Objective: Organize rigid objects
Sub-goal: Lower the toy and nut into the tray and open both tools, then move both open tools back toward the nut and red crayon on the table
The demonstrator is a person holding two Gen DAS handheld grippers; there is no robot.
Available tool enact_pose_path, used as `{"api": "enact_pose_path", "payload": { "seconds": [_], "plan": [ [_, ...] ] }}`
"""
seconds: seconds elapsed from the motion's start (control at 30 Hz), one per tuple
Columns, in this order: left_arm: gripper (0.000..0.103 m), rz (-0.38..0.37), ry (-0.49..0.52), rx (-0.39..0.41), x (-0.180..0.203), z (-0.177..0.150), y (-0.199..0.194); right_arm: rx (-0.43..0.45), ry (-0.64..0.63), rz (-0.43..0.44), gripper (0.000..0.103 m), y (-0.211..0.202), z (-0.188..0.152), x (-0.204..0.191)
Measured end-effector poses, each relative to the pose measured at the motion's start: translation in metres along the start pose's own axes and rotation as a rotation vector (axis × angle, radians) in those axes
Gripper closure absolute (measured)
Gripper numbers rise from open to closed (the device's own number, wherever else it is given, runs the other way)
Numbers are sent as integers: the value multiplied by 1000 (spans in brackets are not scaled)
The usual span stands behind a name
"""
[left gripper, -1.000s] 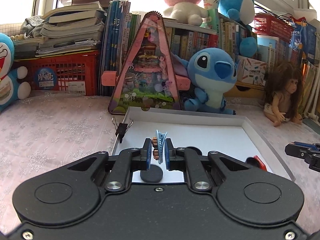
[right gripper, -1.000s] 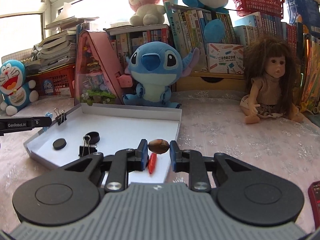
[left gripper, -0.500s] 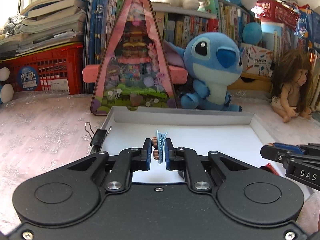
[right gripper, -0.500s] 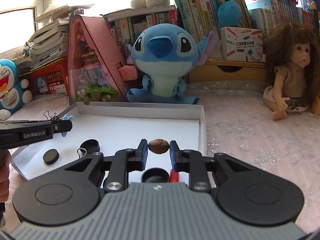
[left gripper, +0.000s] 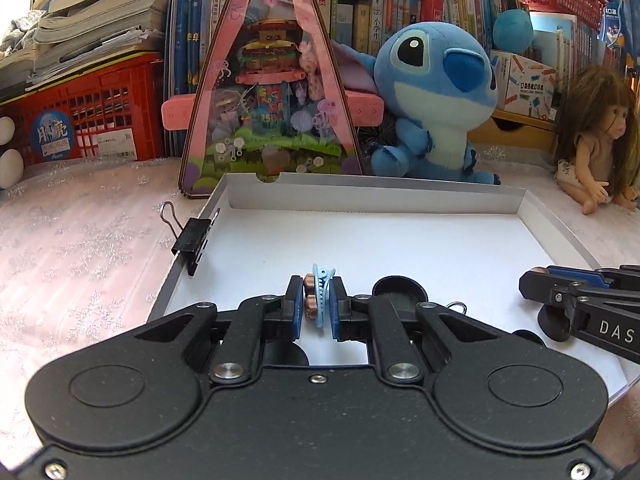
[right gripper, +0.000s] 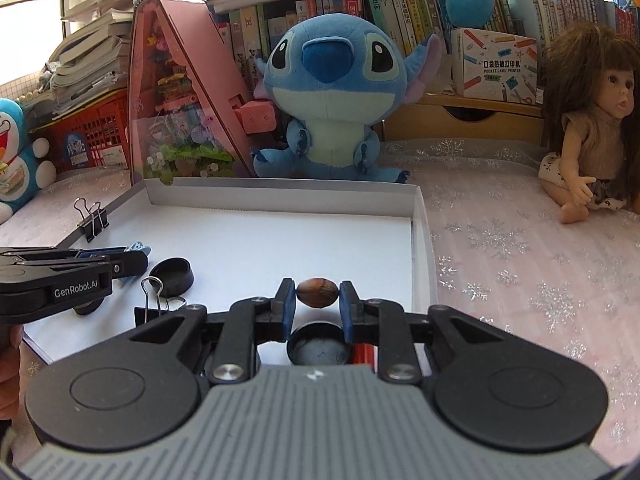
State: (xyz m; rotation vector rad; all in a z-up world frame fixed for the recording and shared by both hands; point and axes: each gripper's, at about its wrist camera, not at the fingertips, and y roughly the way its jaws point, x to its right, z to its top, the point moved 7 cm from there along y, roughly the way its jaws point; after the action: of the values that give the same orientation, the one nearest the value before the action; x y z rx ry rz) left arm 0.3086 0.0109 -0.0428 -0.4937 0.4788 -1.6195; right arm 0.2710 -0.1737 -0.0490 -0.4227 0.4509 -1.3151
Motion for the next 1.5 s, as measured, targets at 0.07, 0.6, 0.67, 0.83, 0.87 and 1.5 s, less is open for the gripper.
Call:
{"api": "enact_pose_path", "payload": {
  "seconds": [0.07,0.6,0.67,0.83,0.87,1.5],
  "plan": [
    [91,-2,-1,-1,0,0,0,-5,-6,1,75,1,-1,-1],
    [78,21,31,-29,1,4,-8,-15,24,36,66,-4,3,-4],
    [60,15,40,8,1,11,-21,17,7,39,49,-12,10,-5],
    [48,-29,31,36,7,15,-49,61,10,46,38,-35,16,-4],
    [45,-34,38,42,9,14,-56,68,4,42,35,-40,15,-4],
    [25,-156,44,32,42,-63,-154,125,-119,71,16,-134,-39,-4]
  ]
}}
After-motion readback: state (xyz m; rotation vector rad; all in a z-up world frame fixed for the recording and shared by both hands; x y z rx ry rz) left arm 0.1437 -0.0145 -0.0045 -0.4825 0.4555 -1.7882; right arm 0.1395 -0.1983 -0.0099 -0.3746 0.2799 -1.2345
